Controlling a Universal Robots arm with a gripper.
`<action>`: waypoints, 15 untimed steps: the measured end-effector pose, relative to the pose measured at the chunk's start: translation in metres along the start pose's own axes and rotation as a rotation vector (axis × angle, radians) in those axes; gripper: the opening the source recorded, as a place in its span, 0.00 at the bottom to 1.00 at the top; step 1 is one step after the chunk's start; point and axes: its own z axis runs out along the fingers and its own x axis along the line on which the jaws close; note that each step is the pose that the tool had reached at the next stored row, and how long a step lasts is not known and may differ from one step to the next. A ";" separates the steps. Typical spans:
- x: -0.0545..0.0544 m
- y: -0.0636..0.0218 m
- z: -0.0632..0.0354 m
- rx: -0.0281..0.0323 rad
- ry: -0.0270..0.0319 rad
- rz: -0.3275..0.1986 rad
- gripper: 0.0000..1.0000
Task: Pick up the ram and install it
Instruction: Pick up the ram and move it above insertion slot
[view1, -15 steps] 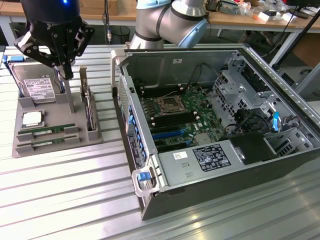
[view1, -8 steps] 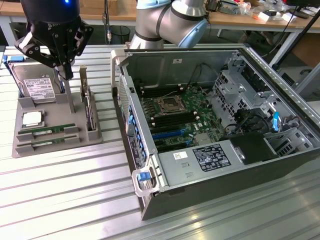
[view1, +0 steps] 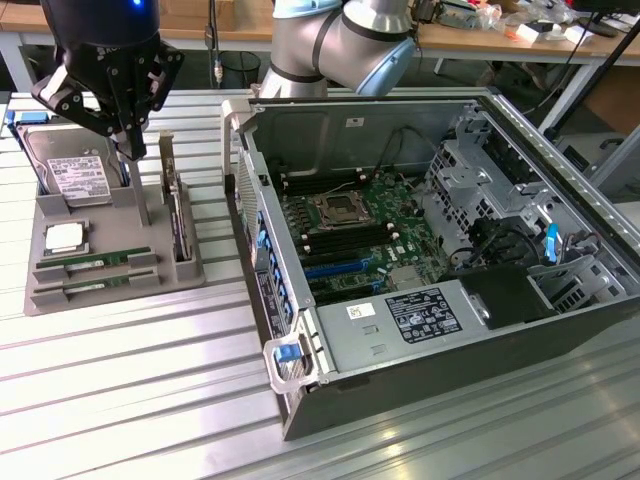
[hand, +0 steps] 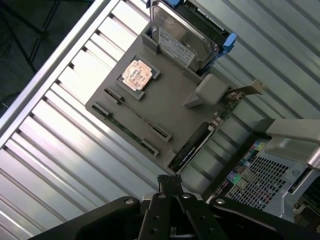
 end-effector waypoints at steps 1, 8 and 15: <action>0.000 0.0000 0.0000 0.0001 0.0006 -0.009 0.11; 0.000 0.0000 0.0000 0.0000 0.0037 -0.063 0.11; 0.000 0.0000 0.0000 0.0003 0.0089 -0.146 0.11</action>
